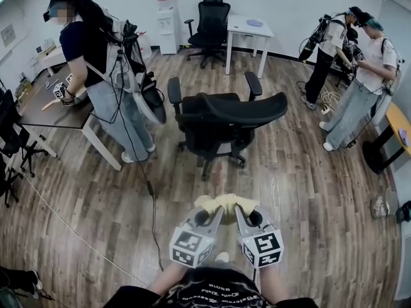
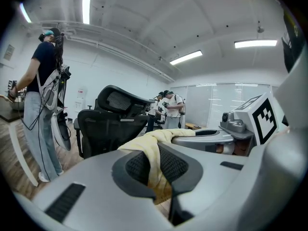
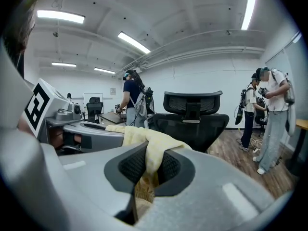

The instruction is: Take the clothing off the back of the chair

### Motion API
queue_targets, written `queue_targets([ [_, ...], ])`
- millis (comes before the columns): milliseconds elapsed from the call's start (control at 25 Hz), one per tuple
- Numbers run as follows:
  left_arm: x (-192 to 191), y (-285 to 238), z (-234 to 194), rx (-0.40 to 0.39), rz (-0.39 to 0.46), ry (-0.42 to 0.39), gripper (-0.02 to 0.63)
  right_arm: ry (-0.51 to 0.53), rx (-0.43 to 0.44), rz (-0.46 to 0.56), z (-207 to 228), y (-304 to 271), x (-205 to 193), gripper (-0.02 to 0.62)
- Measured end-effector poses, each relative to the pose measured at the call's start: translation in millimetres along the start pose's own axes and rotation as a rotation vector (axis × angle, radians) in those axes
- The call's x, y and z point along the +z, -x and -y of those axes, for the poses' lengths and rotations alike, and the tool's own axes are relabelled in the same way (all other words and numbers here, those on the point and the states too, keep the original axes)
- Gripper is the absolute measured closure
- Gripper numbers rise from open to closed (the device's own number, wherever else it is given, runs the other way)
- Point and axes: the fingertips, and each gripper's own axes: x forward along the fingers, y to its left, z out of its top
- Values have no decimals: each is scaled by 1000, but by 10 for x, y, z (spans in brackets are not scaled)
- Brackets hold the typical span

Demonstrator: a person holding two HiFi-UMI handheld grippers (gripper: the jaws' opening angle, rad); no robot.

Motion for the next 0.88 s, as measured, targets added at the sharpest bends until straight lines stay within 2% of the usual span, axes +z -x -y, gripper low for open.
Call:
queue_targets([
  [440, 92, 24, -34, 34, 36, -11, 578, 31, -38, 42, 9, 32, 135, 574],
  [880, 58, -31, 27, 39, 28, -27, 578, 25, -67, 33, 66, 81, 44, 575],
])
